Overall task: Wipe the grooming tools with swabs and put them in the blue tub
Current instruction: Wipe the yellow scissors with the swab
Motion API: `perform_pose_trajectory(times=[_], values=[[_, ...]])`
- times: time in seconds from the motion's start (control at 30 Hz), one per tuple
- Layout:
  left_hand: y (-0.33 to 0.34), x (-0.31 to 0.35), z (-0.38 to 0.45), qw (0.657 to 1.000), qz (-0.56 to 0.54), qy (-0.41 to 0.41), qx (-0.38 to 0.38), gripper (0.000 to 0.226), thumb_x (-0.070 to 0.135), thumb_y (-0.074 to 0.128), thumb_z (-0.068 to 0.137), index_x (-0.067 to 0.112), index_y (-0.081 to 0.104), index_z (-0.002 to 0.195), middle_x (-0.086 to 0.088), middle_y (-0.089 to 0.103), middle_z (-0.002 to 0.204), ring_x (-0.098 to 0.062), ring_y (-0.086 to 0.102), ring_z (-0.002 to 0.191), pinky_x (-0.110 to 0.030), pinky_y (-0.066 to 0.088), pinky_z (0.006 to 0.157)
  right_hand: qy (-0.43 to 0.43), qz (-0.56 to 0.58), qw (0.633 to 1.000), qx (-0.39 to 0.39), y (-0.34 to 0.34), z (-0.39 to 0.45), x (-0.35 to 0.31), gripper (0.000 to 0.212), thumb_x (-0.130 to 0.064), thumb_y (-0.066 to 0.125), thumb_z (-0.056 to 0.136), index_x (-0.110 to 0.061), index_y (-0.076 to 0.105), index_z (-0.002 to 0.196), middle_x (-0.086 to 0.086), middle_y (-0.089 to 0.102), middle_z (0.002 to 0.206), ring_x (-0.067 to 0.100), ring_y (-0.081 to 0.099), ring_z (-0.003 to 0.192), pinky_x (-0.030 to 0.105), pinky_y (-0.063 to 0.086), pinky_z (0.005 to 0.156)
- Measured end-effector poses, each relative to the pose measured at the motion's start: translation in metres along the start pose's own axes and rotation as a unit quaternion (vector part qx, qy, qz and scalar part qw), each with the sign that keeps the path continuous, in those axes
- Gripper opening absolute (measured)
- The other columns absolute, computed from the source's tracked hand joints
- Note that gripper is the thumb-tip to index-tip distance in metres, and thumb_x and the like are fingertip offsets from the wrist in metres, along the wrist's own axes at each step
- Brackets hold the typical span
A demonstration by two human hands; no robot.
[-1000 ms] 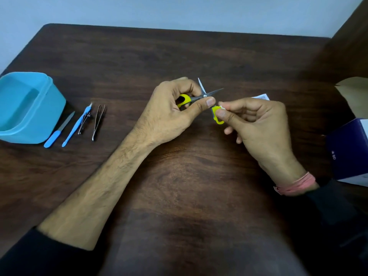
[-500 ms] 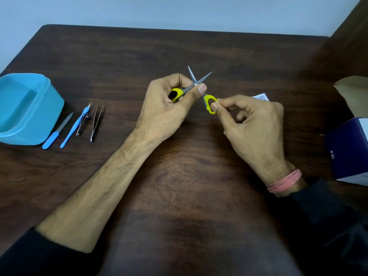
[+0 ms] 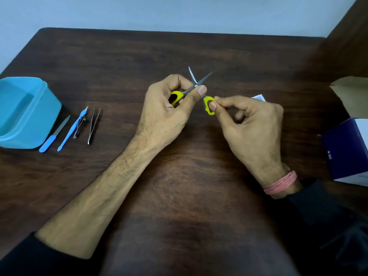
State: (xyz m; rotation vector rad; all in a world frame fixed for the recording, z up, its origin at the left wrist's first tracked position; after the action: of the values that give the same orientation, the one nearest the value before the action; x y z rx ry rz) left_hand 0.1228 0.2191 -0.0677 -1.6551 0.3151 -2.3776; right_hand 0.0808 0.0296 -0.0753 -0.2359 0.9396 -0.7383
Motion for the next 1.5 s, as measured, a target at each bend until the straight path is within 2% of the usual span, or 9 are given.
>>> perform_pose_trajectory(times=[0.17, 0.3, 0.43, 0.53, 0.67, 0.77, 0.9, 1.13, 1.5], values=[[0.001, 0.003, -0.001, 1.000, 0.005, 0.012, 0.006, 0.032, 0.024, 0.080, 0.104, 0.003, 0.067, 0.084, 0.013, 0.046, 0.065, -0.001, 0.040, 0.055, -0.015, 0.034, 0.058, -0.028, 0.010, 0.999, 0.012, 0.000, 0.002, 0.002, 0.009, -0.024, 0.086, 0.099, -0.015, 0.089, 0.100, -0.017, 0.075, 0.085, -0.009, 0.052, 0.060, 0.009, 0.036, 0.068], [-0.001, 0.003, -0.001, 0.999, -0.020, 0.009, 0.044, 0.025, 0.020, 0.078, 0.105, 0.006, 0.070, 0.086, 0.018, 0.053, 0.069, 0.002, 0.044, 0.060, -0.012, 0.036, 0.063, 0.026, 0.060, 0.998, -0.007, 0.003, 0.000, 0.002, 0.009, -0.022, 0.088, 0.096, -0.013, 0.089, 0.096, -0.035, 0.054, 0.059, -0.003, 0.052, 0.048, 0.007, 0.032, 0.058], [0.003, 0.004, -0.003, 0.999, -0.013, 0.018, 0.034, 0.030, 0.022, 0.077, 0.106, -0.001, 0.069, 0.087, 0.012, 0.050, 0.070, -0.001, 0.042, 0.061, -0.015, 0.036, 0.063, 0.091, 0.128, 0.987, -0.021, 0.005, 0.001, 0.004, 0.006, -0.027, 0.089, 0.096, -0.022, 0.089, 0.097, -0.008, 0.064, 0.054, 0.009, 0.038, 0.044, 0.019, 0.031, 0.052], [0.004, 0.009, -0.003, 0.999, -0.021, 0.022, 0.046, 0.030, 0.020, 0.076, 0.107, -0.001, 0.067, 0.086, 0.010, 0.050, 0.070, -0.001, 0.041, 0.062, -0.016, 0.036, 0.064, 0.138, 0.196, 0.970, -0.028, 0.008, 0.004, 0.007, 0.004, -0.025, 0.090, 0.095, -0.023, 0.088, 0.098, -0.011, 0.085, 0.087, 0.030, 0.057, 0.055, 0.039, 0.048, 0.055], [-0.001, 0.009, -0.002, 0.994, -0.063, 0.002, 0.087, 0.025, 0.019, 0.073, 0.108, 0.012, 0.064, 0.085, 0.019, 0.047, 0.069, 0.000, 0.039, 0.065, -0.016, 0.036, 0.066, 0.190, 0.253, 0.947, -0.062, 0.013, 0.002, 0.001, 0.004, -0.019, 0.088, 0.096, -0.016, 0.087, 0.098, -0.004, 0.086, 0.092, 0.020, 0.074, 0.067, 0.036, 0.056, 0.060], [0.001, 0.011, -0.004, 0.991, -0.090, -0.018, 0.094, 0.024, 0.022, 0.072, 0.109, 0.012, 0.066, 0.088, 0.017, 0.051, 0.072, -0.003, 0.041, 0.068, -0.019, 0.038, 0.069, 0.255, 0.291, 0.918, -0.094, 0.013, 0.001, -0.001, 0.010, -0.019, 0.084, 0.098, -0.009, 0.086, 0.101, 0.005, 0.085, 0.093, 0.006, 0.053, 0.048, 0.017, 0.039, 0.045], [0.003, 0.011, -0.005, 0.982, -0.149, -0.064, 0.099, 0.022, 0.026, 0.069, 0.111, 0.013, 0.068, 0.092, 0.001, 0.054, 0.081, -0.007, 0.041, 0.073, -0.025, 0.040, 0.074, 0.309, 0.350, 0.874, -0.135, 0.011, 0.004, -0.006, 0.011, -0.020, 0.081, 0.099, -0.011, 0.084, 0.105, 0.005, 0.084, 0.097, 0.006, 0.048, 0.048, 0.017, 0.031, 0.039], [0.013, 0.010, -0.008, 0.924, -0.332, -0.186, 0.032, 0.022, 0.036, 0.067, 0.109, 0.029, 0.069, 0.087, 0.008, 0.059, 0.091, -0.013, 0.039, 0.080, -0.027, 0.038, 0.073, 0.367, 0.500, 0.762, -0.189, 0.014, 0.003, -0.021, 0.016, -0.023, 0.075, 0.085, -0.016, 0.077, 0.100, -0.008, 0.072, 0.086, 0.000, 0.041, 0.048, 0.012, 0.025, 0.040], [0.011, 0.019, -0.010, 0.907, -0.354, -0.229, -0.008, 0.022, 0.032, 0.059, 0.115, 0.027, 0.064, 0.094, 0.020, 0.056, 0.077, -0.004, 0.038, 0.066, -0.024, 0.036, 0.071, 0.435, 0.567, 0.663, -0.223, 0.008, 0.011, -0.019, 0.020, -0.022, 0.070, 0.088, -0.021, 0.089, 0.095, -0.010, 0.067, 0.082, 0.000, 0.051, 0.052, 0.008, 0.030, 0.036]])
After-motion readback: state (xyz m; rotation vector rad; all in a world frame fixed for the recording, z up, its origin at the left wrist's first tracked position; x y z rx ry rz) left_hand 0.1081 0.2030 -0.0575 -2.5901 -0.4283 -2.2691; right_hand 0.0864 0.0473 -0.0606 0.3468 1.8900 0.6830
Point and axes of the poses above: each hand's wrist, its own z-axis towards the middle knuckle, its own y-axis out of the palm, x = y × z, the point moved 2 cm from there along z, towards the middle knuckle
